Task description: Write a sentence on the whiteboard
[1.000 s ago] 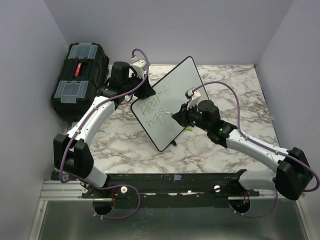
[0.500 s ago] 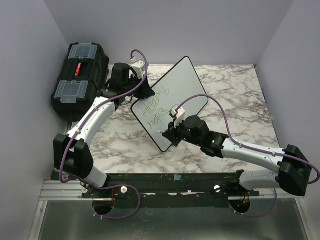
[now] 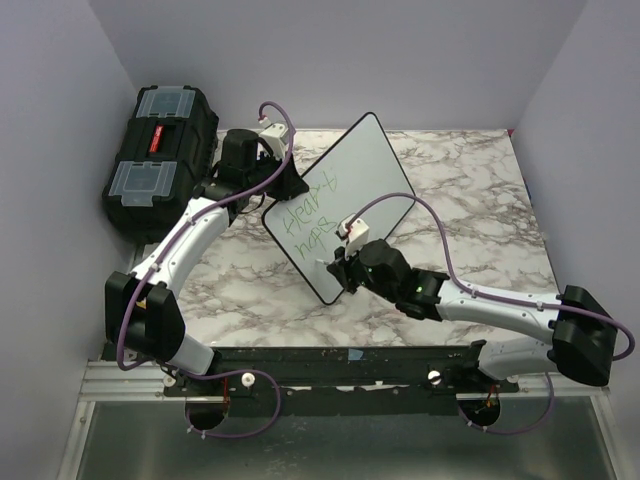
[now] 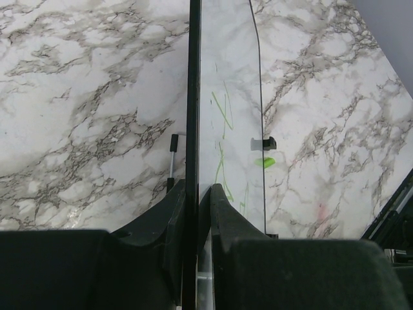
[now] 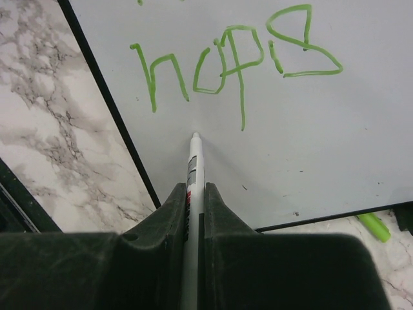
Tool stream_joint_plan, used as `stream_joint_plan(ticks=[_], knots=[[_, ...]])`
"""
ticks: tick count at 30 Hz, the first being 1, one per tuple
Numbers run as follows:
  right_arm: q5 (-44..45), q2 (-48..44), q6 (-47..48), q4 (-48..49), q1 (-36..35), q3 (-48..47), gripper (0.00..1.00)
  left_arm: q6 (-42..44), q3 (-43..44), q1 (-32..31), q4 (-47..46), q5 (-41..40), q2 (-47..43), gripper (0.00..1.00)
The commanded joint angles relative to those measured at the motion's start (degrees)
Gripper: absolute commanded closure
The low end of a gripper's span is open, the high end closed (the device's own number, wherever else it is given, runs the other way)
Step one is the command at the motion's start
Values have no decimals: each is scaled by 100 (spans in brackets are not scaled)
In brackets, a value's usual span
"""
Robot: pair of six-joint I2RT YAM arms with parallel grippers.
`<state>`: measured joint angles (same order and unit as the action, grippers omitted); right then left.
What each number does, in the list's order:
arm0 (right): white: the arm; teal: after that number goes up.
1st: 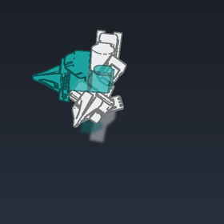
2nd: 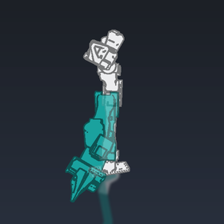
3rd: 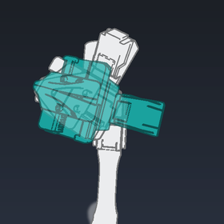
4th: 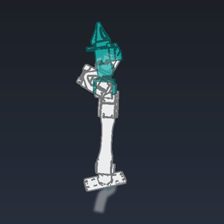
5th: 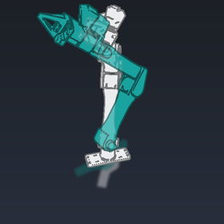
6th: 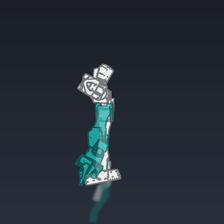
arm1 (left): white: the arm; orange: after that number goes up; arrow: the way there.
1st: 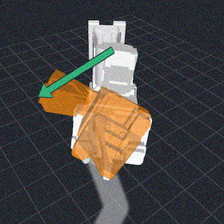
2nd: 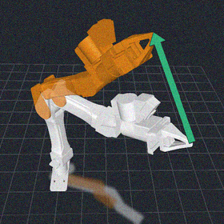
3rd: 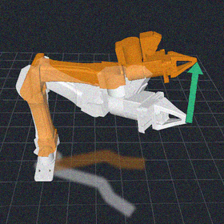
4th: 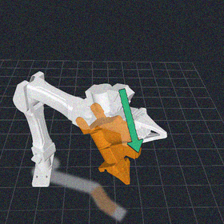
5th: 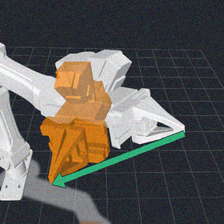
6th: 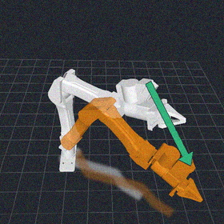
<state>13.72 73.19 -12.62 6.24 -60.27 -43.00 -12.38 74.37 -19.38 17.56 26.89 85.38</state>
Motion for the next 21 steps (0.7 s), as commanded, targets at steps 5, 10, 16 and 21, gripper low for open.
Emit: stream_joint_plan(ticks=[5,10,16,21], knots=[[106,210,-51,-283,-39,108,99,491,-249,-110,392,-387,-59,100],[83,258,-127,-491,-85,206,99,491,-247,-112,404,-411,-106,100],[-17,164,-354,-824,-107,433,99,486,-254,-118,402,-430,-132,100],[-12,208,-472,-861,-154,456,99,465,-257,-119,389,-414,-148,100]])
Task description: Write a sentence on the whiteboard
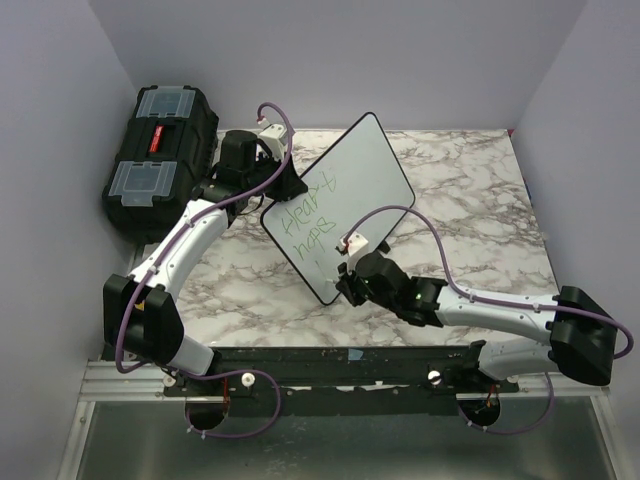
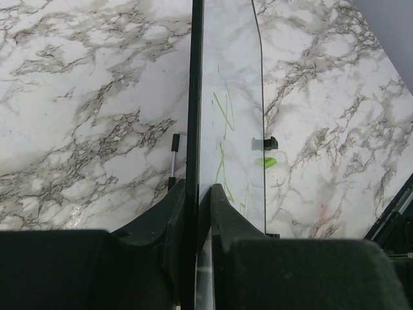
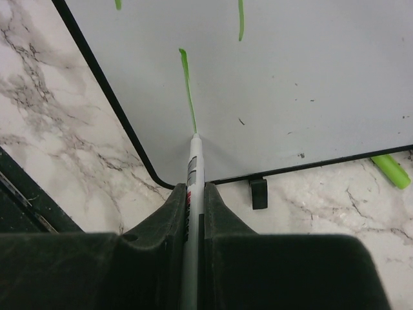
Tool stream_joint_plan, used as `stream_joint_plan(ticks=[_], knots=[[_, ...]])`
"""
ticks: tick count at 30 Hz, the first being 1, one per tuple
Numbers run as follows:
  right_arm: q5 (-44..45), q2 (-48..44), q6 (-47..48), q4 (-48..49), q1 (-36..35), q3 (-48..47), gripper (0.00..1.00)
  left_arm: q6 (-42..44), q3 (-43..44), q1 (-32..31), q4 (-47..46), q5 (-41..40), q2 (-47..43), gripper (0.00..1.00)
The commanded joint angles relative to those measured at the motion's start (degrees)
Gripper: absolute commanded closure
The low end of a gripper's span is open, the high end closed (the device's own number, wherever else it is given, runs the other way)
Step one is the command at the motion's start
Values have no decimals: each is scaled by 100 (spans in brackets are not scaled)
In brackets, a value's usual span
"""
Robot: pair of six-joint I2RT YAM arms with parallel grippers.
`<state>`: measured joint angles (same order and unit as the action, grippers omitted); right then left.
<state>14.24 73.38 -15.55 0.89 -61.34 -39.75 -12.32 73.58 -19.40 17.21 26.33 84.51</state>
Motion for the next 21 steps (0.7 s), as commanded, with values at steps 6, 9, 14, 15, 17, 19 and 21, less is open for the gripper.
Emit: stream_joint_plan(ticks=[6,9,14,15,17,19,21], knots=[[41,275,-94,-271,-60,-63,99,449,-174,-117,417,-334,-40,100],[36,212,-35,-213,-59,-167,99,449,-161,-117,430,-315,-11,100],[42,148,82,-150,-61,-300,99,458,-134,-117,446,-287,13,100],[54,157,96,-150,-56,-322,99,458,-138,-117,443,-282,11,100],[92,208,113,25,-61,-386,99,458,-138,-117,434,-255,-1,100],[85,261,120,41,-59,-443,99,466,-141,-117,433,-220,25,100],[179,303,98,87,-58,-468,99,467,-142,-117,426,-229,33,100]])
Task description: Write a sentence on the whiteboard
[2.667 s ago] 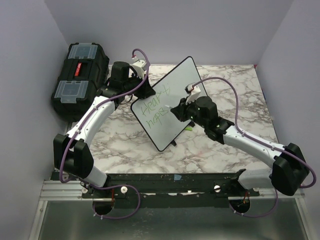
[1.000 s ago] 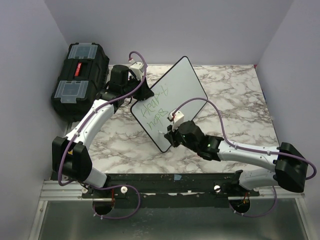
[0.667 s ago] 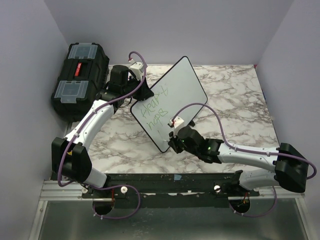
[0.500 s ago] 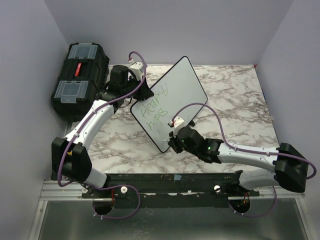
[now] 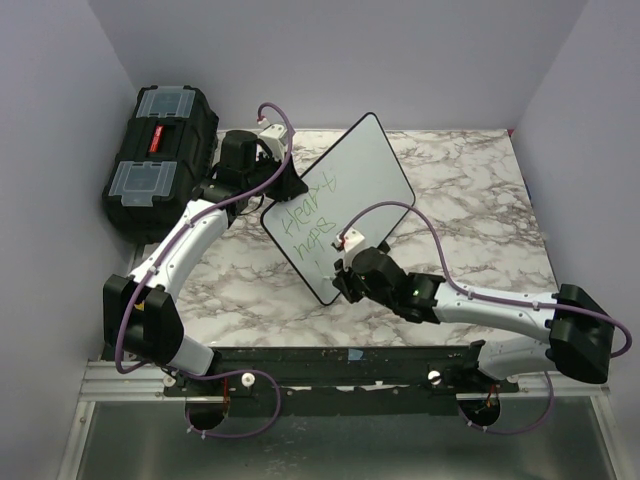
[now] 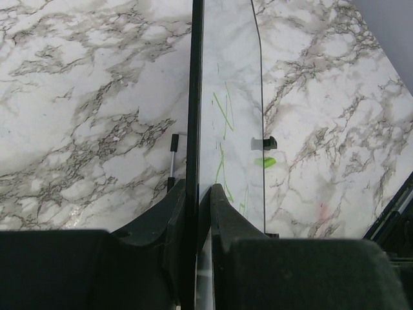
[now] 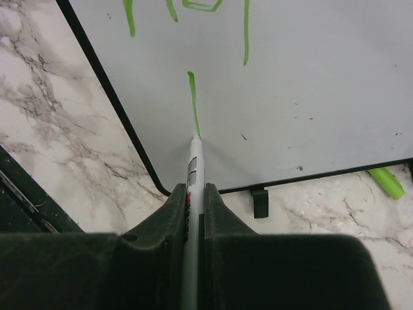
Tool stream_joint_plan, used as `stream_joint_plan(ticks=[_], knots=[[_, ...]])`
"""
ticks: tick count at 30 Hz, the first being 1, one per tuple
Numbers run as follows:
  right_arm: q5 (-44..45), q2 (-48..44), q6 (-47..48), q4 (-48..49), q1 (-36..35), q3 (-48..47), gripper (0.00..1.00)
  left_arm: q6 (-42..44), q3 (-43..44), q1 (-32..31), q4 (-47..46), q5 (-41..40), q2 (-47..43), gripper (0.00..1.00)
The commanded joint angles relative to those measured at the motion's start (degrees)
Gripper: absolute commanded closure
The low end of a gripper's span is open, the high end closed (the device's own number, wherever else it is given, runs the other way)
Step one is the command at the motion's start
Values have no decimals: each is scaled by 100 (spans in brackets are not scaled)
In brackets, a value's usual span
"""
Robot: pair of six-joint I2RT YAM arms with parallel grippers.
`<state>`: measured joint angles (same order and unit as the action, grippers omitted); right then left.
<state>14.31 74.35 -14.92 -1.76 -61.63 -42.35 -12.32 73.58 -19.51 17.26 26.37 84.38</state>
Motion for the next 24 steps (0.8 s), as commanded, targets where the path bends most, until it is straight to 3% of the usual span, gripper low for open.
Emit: stream_joint_plan(ticks=[1,13,24], knots=[[246,231,25,352,-29,-229,99,470,-143,-104,426,-233,52,100],[988,332,-84,426,-32,-344,99,476,-151,-106,415,-220,52,100],[970,148,-428,264,-30,135,99,454,-192,-104,363,-202,3,100]])
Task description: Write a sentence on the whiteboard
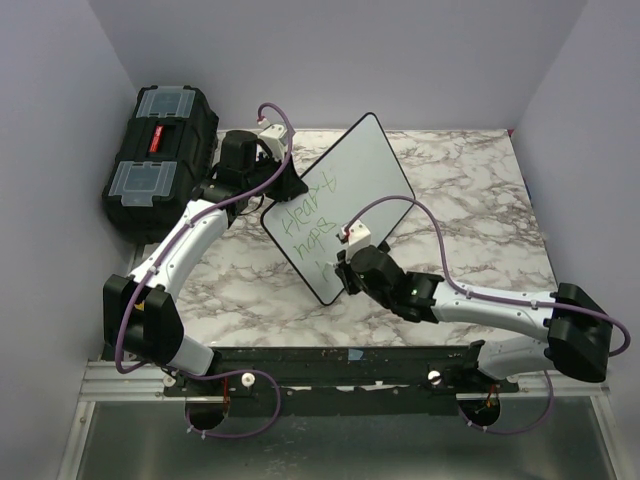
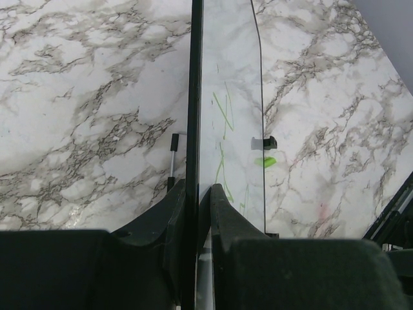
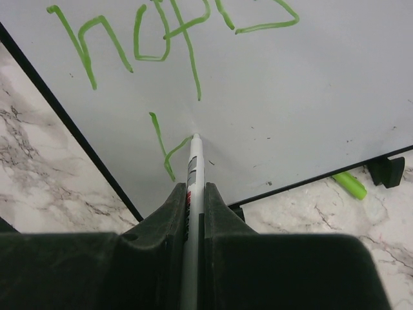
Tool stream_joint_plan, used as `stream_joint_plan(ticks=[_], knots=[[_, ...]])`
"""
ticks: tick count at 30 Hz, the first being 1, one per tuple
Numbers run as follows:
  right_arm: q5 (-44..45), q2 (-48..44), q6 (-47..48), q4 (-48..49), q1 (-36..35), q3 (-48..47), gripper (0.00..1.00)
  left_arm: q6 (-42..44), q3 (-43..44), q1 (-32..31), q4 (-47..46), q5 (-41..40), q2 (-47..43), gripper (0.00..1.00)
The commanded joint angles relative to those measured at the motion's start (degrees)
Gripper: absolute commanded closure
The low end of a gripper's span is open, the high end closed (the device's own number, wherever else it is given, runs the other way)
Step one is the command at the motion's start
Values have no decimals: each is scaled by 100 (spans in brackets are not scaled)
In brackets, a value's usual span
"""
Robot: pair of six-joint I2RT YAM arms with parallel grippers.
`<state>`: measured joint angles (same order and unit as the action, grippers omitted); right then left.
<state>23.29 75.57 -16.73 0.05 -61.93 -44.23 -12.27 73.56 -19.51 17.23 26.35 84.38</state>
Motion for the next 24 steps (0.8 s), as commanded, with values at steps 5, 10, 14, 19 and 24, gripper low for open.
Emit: stream_joint_plan(ticks=[5,10,14,19,24], knots=[[12,-145,-382,74,3,541,99,432,-217,-106,313,-148,-11,100],[13,-207,-412,74,1,539,99,427,-219,-105,310,-139,-31,100],[64,-366,-417,119,-1,477,99,427,-237,-106,310,-160,-53,100],[-114,-832,-566,539,154,684,99,436,-260,-106,323,-165,-80,100],[-350,-857,-623,705,374,701,99,444,-263,-102,310,-148,-79,100]])
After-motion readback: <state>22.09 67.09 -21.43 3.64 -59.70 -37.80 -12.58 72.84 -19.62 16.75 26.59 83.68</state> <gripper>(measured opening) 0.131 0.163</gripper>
